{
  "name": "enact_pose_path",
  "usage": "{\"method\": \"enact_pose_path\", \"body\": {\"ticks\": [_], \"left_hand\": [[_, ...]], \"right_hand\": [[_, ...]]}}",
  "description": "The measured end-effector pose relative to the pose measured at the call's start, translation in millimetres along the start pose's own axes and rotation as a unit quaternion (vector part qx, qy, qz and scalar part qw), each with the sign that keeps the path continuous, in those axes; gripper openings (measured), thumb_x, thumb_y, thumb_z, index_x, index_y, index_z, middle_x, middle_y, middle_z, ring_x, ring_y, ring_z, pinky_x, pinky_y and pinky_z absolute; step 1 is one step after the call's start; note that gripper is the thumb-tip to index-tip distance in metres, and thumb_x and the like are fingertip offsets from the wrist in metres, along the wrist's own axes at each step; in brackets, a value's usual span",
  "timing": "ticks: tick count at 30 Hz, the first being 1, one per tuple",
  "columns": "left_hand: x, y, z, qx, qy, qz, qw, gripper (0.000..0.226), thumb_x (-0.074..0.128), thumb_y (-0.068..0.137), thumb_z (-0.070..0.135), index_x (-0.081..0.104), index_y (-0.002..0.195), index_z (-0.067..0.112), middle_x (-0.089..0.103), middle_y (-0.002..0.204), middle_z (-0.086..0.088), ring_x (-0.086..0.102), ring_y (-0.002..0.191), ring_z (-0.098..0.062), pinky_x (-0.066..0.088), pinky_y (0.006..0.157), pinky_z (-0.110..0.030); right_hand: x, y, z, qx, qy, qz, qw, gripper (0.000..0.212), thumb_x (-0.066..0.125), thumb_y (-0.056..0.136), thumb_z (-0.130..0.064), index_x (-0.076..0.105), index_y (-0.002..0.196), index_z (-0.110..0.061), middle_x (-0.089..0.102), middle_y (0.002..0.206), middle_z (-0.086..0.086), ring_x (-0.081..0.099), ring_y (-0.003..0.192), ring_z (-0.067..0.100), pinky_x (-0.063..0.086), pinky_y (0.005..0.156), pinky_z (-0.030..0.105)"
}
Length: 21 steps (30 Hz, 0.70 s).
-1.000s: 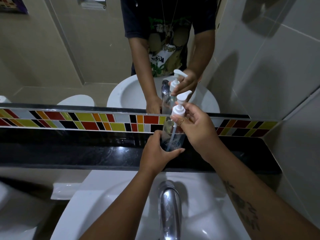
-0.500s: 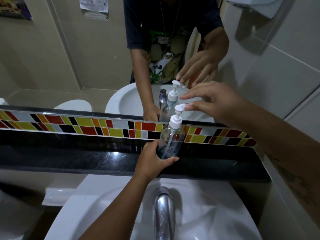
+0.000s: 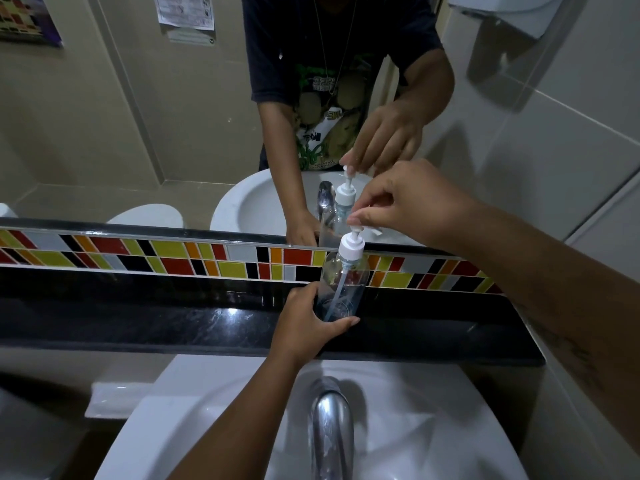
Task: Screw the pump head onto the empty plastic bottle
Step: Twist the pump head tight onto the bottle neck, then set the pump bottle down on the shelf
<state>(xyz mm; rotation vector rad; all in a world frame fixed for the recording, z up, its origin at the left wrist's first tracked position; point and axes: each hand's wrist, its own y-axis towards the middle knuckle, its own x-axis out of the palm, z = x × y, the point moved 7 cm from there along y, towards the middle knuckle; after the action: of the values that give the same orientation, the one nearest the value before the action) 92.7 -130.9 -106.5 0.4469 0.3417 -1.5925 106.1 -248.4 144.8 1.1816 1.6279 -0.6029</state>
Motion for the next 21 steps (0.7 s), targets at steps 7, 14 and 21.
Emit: {"method": "enact_pose_path", "body": {"ticks": [7, 14, 21], "left_hand": [[-1.2, -2.3, 3.3, -0.008, -0.001, -0.003, 1.000, 0.063, 0.095, 0.073, 0.046, 0.064, 0.125, 0.030, 0.054, 0.112, 0.013, 0.058, 0.116, -0.014, 0.048, 0.089, -0.017], [-3.9, -3.0, 6.2, -0.010, -0.005, 0.005, 1.000, 0.059, 0.096, 0.068, 0.048, 0.062, 0.116, 0.037, 0.059, 0.116, 0.007, 0.060, 0.111, -0.013, 0.050, 0.091, -0.020], [-4.3, -3.0, 1.2, -0.040, -0.044, -0.044, 0.997, 0.121, 0.100, 0.048, 0.061, 0.049, 0.154, 0.028, 0.057, 0.146, 0.000, 0.057, 0.135, -0.017, 0.051, 0.118, -0.042]], "right_hand": [[7.0, 0.5, 12.9, 0.095, 0.083, 0.036, 0.991, 0.029, 0.076, 0.080, -0.032, 0.073, 0.069, -0.005, 0.067, 0.063, 0.010, 0.048, 0.053, 0.008, 0.039, 0.054, 0.022], [12.0, -12.0, 23.6, 0.176, 0.198, 0.085, 0.961, 0.030, 0.070, 0.083, -0.040, 0.068, 0.077, -0.011, 0.067, 0.061, -0.001, 0.058, 0.061, 0.008, 0.043, 0.066, 0.029], [46.9, -57.5, 77.9, 0.270, 0.317, 0.199, 0.887, 0.036, 0.052, 0.095, -0.042, 0.064, 0.092, -0.007, 0.061, 0.064, 0.002, 0.052, 0.055, 0.010, 0.042, 0.059, 0.031]]}}
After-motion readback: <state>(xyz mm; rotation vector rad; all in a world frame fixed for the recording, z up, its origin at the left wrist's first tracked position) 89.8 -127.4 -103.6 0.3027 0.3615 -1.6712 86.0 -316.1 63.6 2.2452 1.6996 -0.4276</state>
